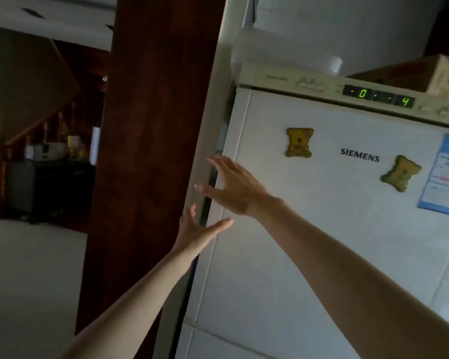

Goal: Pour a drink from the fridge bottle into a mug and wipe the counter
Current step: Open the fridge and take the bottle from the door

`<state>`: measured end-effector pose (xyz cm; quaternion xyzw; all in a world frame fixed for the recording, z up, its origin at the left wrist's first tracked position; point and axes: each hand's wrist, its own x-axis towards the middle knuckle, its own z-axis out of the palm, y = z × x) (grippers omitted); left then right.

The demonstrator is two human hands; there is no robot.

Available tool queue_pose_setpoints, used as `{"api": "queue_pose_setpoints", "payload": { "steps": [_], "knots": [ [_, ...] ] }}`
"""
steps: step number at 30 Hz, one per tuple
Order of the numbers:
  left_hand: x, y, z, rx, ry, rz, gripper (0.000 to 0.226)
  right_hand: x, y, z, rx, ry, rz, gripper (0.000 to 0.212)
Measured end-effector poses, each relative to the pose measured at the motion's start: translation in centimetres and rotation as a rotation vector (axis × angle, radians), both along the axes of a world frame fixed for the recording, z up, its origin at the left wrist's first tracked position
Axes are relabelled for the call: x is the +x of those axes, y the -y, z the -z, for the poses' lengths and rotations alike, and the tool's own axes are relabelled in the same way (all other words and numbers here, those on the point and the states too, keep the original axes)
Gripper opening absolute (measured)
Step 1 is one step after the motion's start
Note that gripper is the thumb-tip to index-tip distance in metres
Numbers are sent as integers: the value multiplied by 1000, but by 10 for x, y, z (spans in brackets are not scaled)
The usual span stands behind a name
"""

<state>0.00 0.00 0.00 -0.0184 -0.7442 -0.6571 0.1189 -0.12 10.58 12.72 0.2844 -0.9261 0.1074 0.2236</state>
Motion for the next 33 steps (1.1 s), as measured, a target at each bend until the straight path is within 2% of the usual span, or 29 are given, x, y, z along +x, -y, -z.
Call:
{"api": "queue_pose_setpoints", "payload": {
  "steps": [2,3,5,8,12,13,16,19,24,26,31,33],
  "knots": [
    [-15,-2,1,-39,-15,11,147,-17,11,-3,427,-303,43,86],
    [-24,-6,5,-67,-27,30,151,-27,15,-4,563,-379,66,86],
    [-44,-15,12,-119,-93,40,152,-41,20,-10,761,-458,138,86],
    [-64,-22,22,-230,-168,-45,140,-52,15,-13,968,-551,250,83],
    [-74,-22,32,-309,-234,-78,127,-56,5,-8,944,-795,97,73],
    [-74,-21,33,-316,-240,-77,127,-57,5,-8,947,-804,104,74],
    [-70,-18,31,-350,-248,-106,131,-57,9,-8,1028,-694,273,84],
    [-68,-17,31,-374,-251,-111,127,-53,10,-8,1102,-657,311,89],
    [-64,-16,30,-348,-301,-93,107,-40,18,-5,1153,-642,356,88],
    [-56,-15,34,-357,-307,-111,105,-30,20,-3,1139,-640,340,88],
    [-11,-16,47,-307,-488,-217,103,6,-3,-4,1024,-797,165,100],
    [12,-17,48,-335,-478,-230,98,26,-4,2,1032,-756,182,99]
  ]
}}
